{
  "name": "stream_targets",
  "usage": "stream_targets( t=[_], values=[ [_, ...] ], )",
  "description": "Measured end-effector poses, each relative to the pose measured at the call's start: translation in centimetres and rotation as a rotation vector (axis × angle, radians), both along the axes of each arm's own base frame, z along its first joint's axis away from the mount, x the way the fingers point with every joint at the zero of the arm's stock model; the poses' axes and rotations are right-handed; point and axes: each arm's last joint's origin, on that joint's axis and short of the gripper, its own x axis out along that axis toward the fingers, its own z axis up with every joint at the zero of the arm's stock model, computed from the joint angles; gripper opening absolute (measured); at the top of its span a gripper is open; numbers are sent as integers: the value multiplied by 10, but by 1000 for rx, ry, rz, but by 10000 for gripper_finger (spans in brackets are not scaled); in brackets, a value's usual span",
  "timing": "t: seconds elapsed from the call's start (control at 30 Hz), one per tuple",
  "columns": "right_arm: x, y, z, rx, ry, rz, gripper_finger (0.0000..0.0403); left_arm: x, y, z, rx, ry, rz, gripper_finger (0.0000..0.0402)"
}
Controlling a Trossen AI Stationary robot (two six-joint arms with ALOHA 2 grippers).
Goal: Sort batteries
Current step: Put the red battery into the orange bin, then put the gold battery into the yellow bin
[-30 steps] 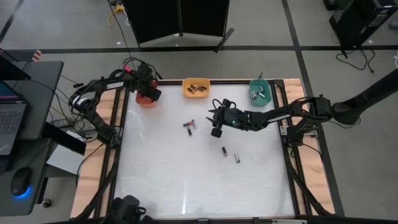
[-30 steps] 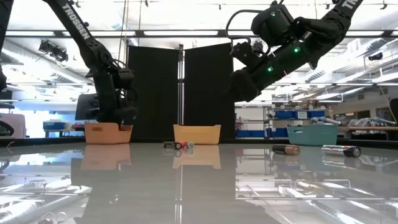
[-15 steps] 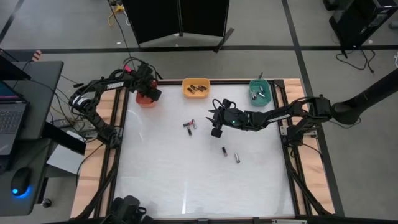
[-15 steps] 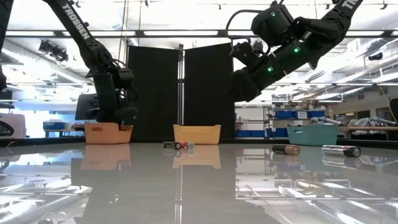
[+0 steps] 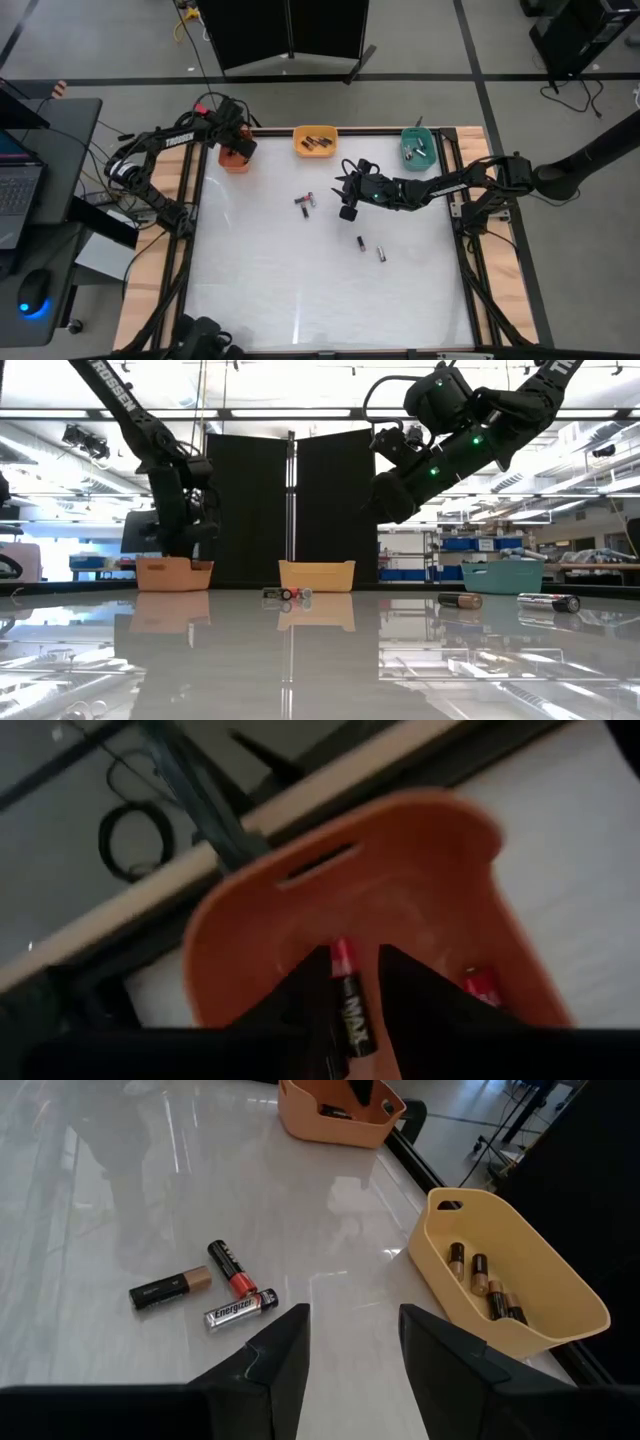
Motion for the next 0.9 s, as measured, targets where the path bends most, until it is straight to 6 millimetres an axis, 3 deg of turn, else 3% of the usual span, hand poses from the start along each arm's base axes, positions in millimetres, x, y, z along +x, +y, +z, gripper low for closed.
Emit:
stream_targets(
  t=[0.2, 0.37, 0.5, 0.73, 0.9],
  values=[
    [0, 0, 0, 0, 0, 0, 166, 11, -14, 36, 168, -47, -134, 95],
    [0, 0, 0, 0, 0, 1, 165, 35, -43, 59, 270, -65, -364, 95],
    [0, 0, 0, 1, 4, 1, 166, 62, -70, 64, 272, -131, -593, 93],
    [-1, 0, -2, 5, 25, 4, 166, 107, -136, 61, 252, -180, -1114, 85],
    [-1, 0, -3, 6, 35, 4, 165, 128, -179, 60, 271, -219, -1295, 84]
  ],
)
